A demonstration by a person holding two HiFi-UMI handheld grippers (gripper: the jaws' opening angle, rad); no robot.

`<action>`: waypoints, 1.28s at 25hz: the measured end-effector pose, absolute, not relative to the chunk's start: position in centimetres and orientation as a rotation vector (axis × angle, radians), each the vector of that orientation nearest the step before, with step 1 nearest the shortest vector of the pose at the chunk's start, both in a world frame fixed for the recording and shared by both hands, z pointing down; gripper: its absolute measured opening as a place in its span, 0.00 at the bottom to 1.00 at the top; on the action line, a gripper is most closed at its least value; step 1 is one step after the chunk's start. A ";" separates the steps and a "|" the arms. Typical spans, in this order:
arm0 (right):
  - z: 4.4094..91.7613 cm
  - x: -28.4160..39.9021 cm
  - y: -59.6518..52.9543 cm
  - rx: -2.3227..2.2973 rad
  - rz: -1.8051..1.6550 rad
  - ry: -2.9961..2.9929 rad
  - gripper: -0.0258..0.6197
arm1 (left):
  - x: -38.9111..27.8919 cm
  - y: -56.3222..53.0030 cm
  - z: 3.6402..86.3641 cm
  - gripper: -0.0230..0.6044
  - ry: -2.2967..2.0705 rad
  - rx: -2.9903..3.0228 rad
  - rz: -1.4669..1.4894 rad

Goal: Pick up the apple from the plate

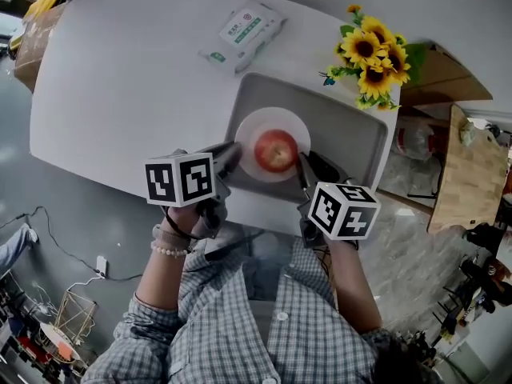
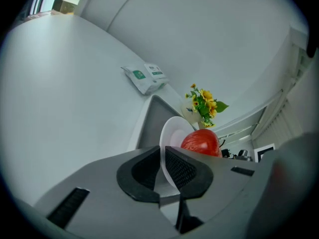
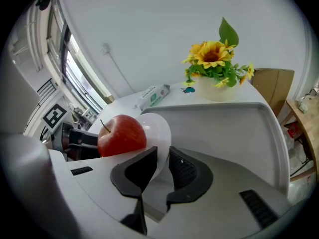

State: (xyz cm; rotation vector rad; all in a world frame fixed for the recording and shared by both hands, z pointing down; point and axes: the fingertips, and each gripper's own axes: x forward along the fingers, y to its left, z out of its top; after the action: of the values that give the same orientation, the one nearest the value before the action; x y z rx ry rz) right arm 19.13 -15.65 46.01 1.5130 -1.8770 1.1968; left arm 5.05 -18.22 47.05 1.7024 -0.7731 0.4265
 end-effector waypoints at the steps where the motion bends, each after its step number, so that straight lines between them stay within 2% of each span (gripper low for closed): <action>1: 45.9 18.2 -15.8 1.497 1.193 -1.888 0.17 | 4.1 -18.3 46.9 0.10 -0.786 1.698 0.419; 19: 47.4 2.3 -17.6 1.155 1.092 -2.014 0.17 | -12.0 -17.3 48.1 0.10 -0.993 1.571 0.333; 32: 50.8 -4.0 -16.5 1.052 1.068 -1.922 0.17 | -18.2 -16.2 51.5 0.10 -1.007 1.526 0.327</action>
State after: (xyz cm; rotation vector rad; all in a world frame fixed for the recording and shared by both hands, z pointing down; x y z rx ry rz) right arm -3.97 -16.53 50.80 1.0515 -1.9215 1.0676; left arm -18.21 -16.23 51.46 1.5262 -1.0072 0.3266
